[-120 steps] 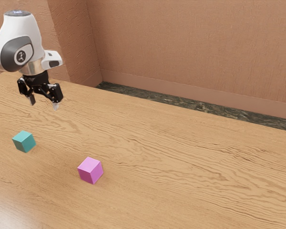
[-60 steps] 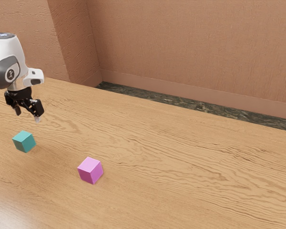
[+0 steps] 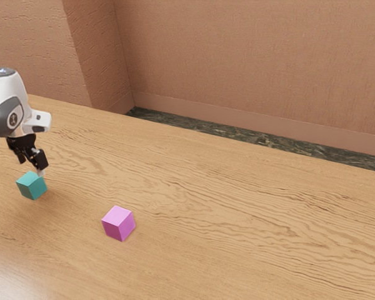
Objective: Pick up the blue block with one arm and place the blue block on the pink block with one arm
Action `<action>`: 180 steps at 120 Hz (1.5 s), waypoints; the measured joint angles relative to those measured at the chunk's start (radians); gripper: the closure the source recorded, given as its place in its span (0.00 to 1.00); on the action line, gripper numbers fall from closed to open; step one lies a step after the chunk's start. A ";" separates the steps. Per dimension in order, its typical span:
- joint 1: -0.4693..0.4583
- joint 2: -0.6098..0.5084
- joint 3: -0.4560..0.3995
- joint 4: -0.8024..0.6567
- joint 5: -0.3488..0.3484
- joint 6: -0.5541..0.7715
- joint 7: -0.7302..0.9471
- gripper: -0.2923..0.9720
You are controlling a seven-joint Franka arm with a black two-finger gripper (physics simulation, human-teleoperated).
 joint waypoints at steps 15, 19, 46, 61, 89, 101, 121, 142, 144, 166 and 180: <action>0.036 0.060 -0.004 0.046 -0.007 0.015 0.044 0.23; 0.043 0.071 -0.004 0.057 -0.012 0.017 0.055 0.23; 0.055 0.125 -0.004 0.103 -0.089 0.027 0.128 0.23; 0.082 0.170 -0.004 0.147 -0.103 0.026 0.161 0.23; 0.104 0.205 -0.004 0.169 -0.106 0.022 0.208 0.23; 0.118 0.209 -0.003 0.169 -0.105 0.021 0.223 0.23; 0.122 0.241 -0.004 0.197 -0.105 0.014 0.244 0.23; 0.119 0.251 -0.004 0.203 -0.108 0.009 0.260 0.23; 0.119 0.251 -0.004 0.203 -0.109 0.008 0.261 0.23; 0.115 0.253 -0.005 0.202 -0.111 0.003 0.273 0.23; 0.118 0.254 -0.004 0.202 -0.113 -0.001 0.279 0.23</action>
